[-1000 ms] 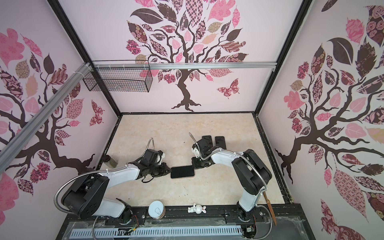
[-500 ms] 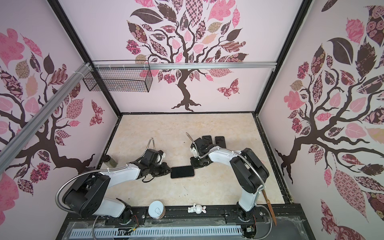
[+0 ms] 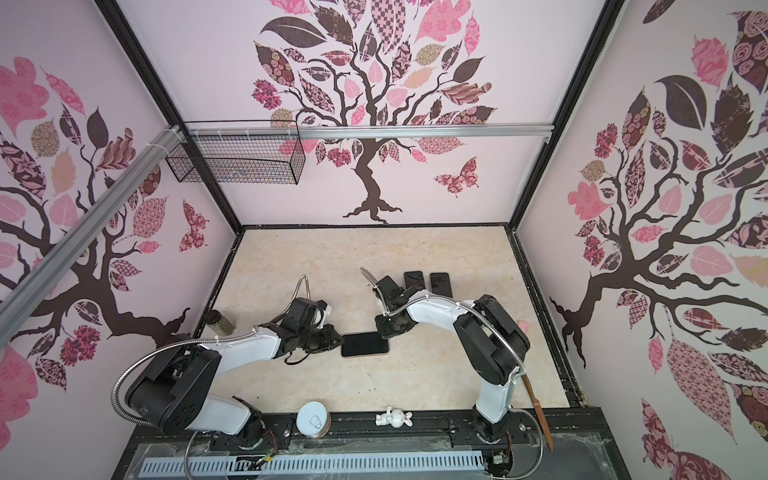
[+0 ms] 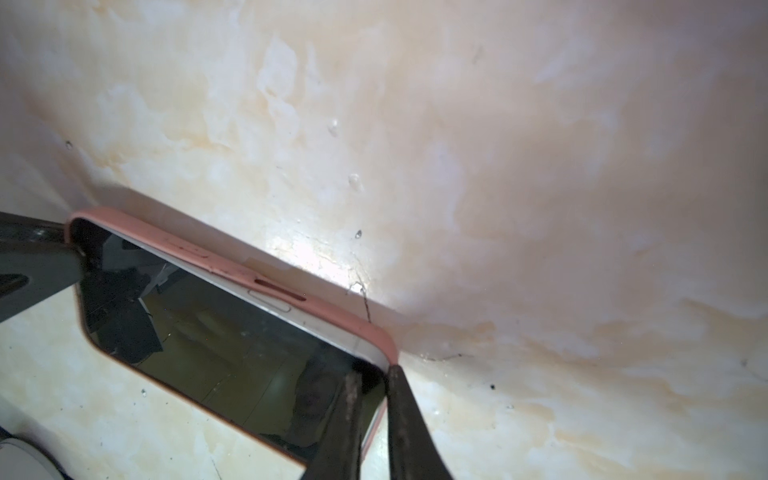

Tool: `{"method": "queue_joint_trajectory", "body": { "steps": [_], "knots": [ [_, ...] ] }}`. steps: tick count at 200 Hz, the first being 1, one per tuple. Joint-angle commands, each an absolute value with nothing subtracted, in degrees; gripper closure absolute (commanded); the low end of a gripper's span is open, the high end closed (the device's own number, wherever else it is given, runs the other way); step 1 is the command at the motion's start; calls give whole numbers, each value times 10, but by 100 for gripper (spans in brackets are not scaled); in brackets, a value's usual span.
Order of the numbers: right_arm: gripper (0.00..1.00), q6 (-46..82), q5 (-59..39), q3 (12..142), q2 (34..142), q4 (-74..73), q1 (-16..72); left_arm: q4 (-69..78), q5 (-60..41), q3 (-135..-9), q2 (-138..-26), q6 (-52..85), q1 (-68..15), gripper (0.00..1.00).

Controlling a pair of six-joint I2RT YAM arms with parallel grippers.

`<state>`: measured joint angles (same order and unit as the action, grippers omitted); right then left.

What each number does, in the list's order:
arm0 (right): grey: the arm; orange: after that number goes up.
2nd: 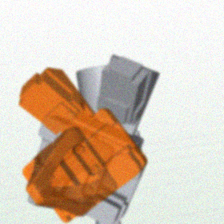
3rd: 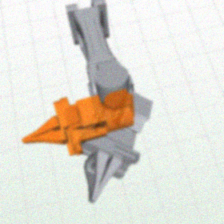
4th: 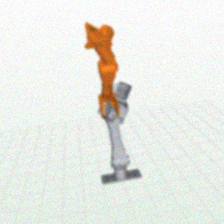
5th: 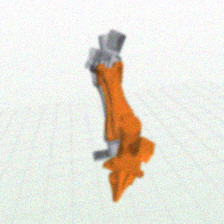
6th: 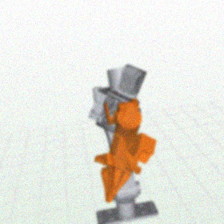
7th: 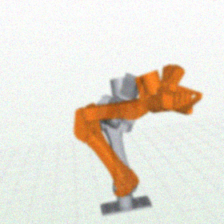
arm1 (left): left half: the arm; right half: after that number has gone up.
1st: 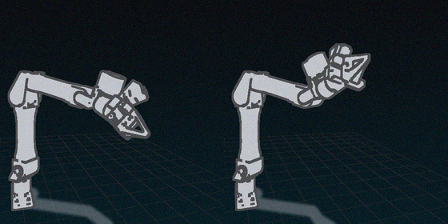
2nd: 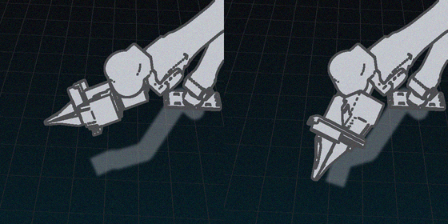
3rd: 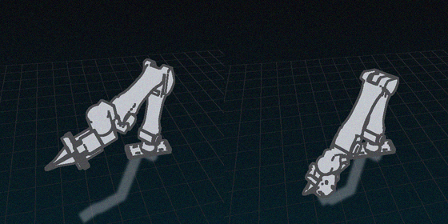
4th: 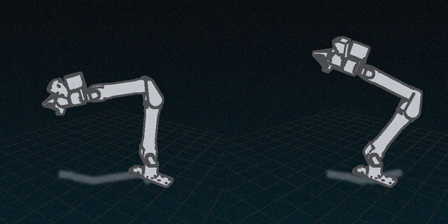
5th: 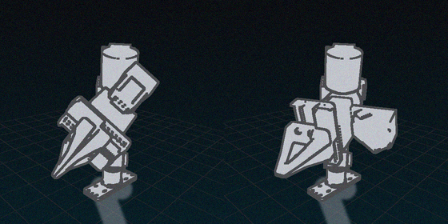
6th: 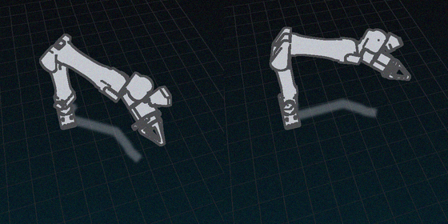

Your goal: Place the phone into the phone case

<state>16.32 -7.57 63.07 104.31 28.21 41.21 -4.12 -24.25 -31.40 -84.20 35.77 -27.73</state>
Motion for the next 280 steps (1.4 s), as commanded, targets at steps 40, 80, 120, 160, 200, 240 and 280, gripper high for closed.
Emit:
{"method": "queue_joint_trajectory", "body": {
  "steps": [40,80,120,160,200,240,280],
  "knots": [
    [85,159,-21,591,1176,284,438,-32,-230,-321,-848,357,-275,83],
    [85,154,-29,598,1198,291,444,-32,-230,-323,-851,355,-274,83],
    [85,155,-43,598,1212,289,452,-28,-230,-322,-854,359,-275,83],
    [84,157,-51,603,1232,289,463,-28,-232,-323,-857,359,-275,83],
    [82,161,-44,607,1243,291,470,-28,-230,-322,-854,360,-275,83],
    [82,167,-21,600,1198,293,471,-38,-219,-323,-845,366,-273,83],
    [74,142,-11,631,1125,316,464,-59,-212,-312,-799,379,-257,80]
  ]
}}
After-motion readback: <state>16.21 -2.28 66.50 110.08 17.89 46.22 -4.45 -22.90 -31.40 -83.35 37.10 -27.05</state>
